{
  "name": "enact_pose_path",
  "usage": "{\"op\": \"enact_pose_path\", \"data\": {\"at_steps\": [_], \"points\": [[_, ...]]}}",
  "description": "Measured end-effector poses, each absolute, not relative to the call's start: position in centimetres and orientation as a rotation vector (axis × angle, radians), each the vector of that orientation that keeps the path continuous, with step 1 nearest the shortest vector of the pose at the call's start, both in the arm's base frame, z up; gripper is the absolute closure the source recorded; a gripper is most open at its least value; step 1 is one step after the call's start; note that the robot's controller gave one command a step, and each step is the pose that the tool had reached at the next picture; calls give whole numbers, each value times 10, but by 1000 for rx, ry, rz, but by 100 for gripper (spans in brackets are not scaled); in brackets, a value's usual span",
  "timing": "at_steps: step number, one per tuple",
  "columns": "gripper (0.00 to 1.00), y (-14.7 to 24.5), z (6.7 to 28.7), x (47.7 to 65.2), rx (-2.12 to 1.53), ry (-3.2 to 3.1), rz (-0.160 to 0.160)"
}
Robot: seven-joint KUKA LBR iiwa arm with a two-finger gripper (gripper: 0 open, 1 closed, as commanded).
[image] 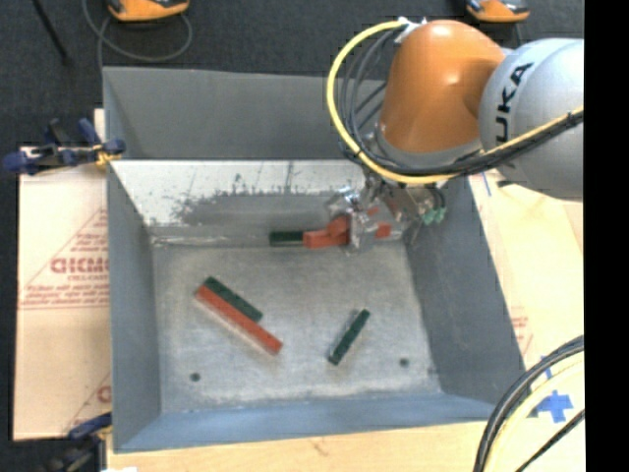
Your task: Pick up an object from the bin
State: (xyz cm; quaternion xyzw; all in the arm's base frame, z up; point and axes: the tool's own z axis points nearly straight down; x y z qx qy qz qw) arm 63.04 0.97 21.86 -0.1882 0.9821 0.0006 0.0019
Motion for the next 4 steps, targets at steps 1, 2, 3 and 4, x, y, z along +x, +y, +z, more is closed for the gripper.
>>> {"op": "enact_pose_path", "data": {"at_steps": [1,2,3,4], "points": [[100,10,219,630,-590,3082,2],[100,10,219,630,-589,3082,2],[100,10,219,630,-589,3082,2],[100,10,219,630,-588,3082,2]]}}
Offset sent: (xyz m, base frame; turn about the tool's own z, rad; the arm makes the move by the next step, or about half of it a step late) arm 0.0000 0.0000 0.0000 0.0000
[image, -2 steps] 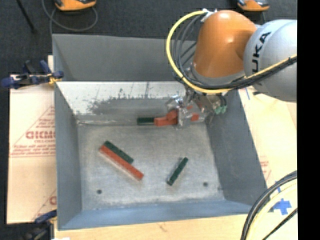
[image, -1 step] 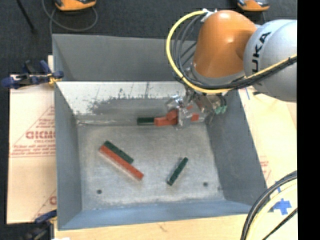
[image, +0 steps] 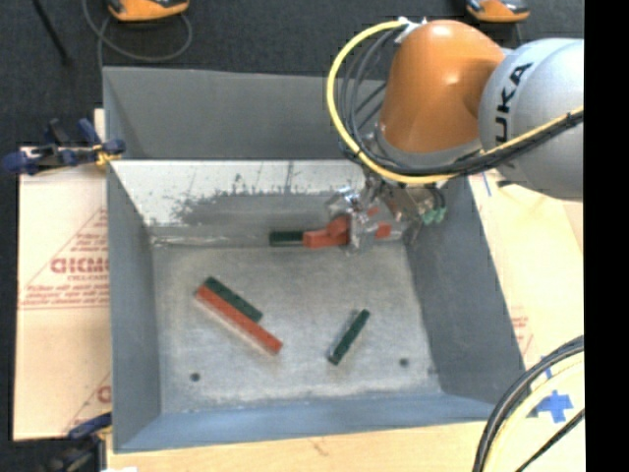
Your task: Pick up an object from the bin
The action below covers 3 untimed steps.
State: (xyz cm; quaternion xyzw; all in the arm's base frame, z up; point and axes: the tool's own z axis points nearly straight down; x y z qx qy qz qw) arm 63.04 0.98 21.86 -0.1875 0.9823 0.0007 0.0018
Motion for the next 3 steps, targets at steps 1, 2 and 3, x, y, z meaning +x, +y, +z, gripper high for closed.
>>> {"op": "enact_pose_path", "data": {"at_steps": [1,2,3], "points": [[100,10,219,630,-588,3082,2],[100,10,219,630,-588,3083,2],[100,10,219,630,-587,3083,2]]}}
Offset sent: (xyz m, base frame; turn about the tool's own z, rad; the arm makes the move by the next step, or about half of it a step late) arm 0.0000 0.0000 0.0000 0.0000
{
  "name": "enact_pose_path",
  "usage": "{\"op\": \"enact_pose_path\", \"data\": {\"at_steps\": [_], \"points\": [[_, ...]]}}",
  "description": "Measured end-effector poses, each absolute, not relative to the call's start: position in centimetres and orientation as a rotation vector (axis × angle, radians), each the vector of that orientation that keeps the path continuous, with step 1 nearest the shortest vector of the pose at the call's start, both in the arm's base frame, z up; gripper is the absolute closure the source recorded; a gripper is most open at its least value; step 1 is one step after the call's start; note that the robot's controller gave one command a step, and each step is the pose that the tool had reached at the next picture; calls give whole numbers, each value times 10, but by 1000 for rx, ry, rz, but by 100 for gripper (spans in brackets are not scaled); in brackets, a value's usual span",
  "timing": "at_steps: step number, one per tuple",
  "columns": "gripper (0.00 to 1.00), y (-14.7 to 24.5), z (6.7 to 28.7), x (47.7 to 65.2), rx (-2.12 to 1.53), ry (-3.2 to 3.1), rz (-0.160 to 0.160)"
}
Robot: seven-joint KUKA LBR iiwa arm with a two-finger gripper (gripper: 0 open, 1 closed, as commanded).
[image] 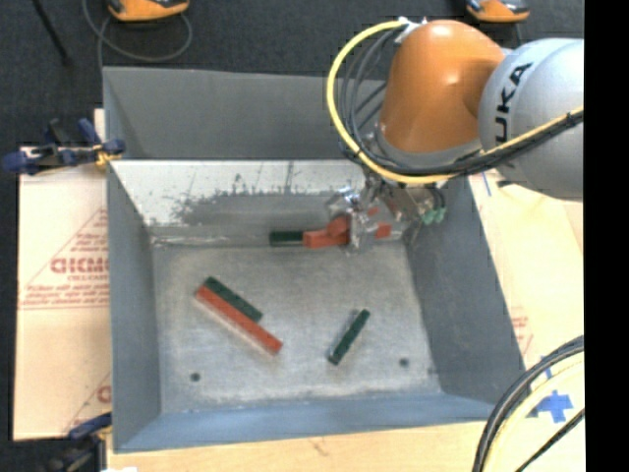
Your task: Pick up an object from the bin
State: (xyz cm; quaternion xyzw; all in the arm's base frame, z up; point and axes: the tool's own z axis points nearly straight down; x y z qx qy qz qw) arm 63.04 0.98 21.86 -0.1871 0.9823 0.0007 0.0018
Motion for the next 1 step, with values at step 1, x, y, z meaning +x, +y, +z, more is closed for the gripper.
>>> {"op": "enact_pose_path", "data": {"at_steps": [1], "points": [[100,10,219,630,-587,3083,2]]}}
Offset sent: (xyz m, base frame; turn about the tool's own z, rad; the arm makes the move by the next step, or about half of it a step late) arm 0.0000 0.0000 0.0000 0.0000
